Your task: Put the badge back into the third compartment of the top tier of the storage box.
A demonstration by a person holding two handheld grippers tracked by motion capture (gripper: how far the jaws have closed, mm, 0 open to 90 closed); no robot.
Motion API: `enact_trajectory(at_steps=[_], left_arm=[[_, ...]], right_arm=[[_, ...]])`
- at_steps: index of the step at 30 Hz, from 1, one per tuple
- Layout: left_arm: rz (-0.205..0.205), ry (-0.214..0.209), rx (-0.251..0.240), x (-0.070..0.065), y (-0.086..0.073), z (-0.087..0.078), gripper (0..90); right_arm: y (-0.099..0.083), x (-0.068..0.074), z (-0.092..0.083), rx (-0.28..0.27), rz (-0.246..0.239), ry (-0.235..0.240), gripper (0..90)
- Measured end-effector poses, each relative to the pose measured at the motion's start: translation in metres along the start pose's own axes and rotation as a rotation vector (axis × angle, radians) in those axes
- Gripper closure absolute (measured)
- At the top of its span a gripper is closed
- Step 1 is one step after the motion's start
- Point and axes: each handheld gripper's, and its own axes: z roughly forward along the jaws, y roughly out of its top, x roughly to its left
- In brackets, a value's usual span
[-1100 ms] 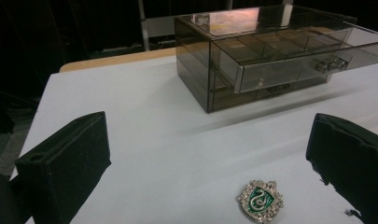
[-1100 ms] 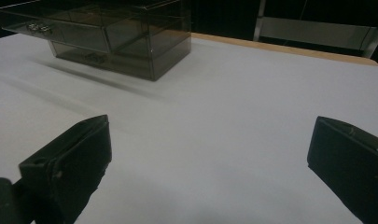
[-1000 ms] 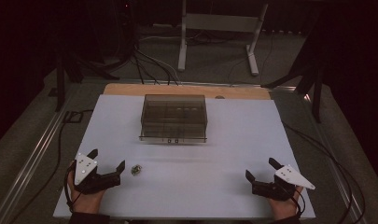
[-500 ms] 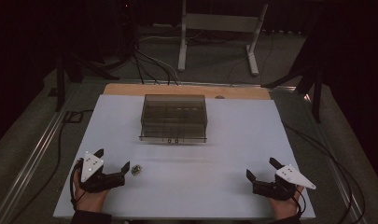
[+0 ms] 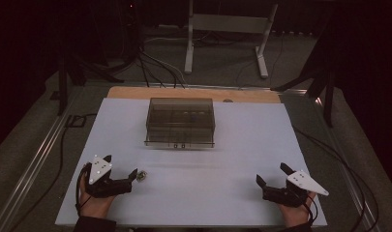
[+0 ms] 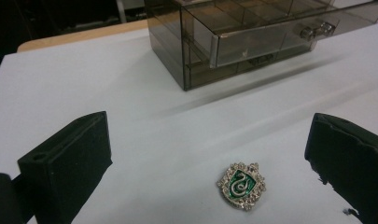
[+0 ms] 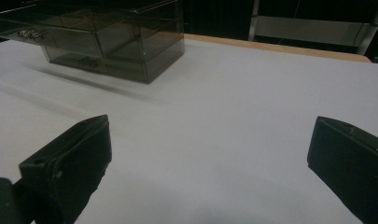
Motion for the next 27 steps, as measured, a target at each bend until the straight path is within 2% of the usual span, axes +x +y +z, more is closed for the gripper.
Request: enact_trajectory(at_steps=[8,20,27], left_arm=[[0.007,-0.016,0.039,0.001,0.003,0.002,1.2],[0.017,-0.066,0.089,-0.003,0.001,0.008,1.3],[0.039,-0.099,0.129,-0.009,-0.003,0.014,4.2]], right_arm=[[0.000,0.000,0.000,-0.002,0.002,-0.001,0.0],[0.000,-0.001,-0.001,0.002,0.010,-0.004,0.0],[0.000,-0.001,0.000,0.003,0.008,-0.005,0.0]])
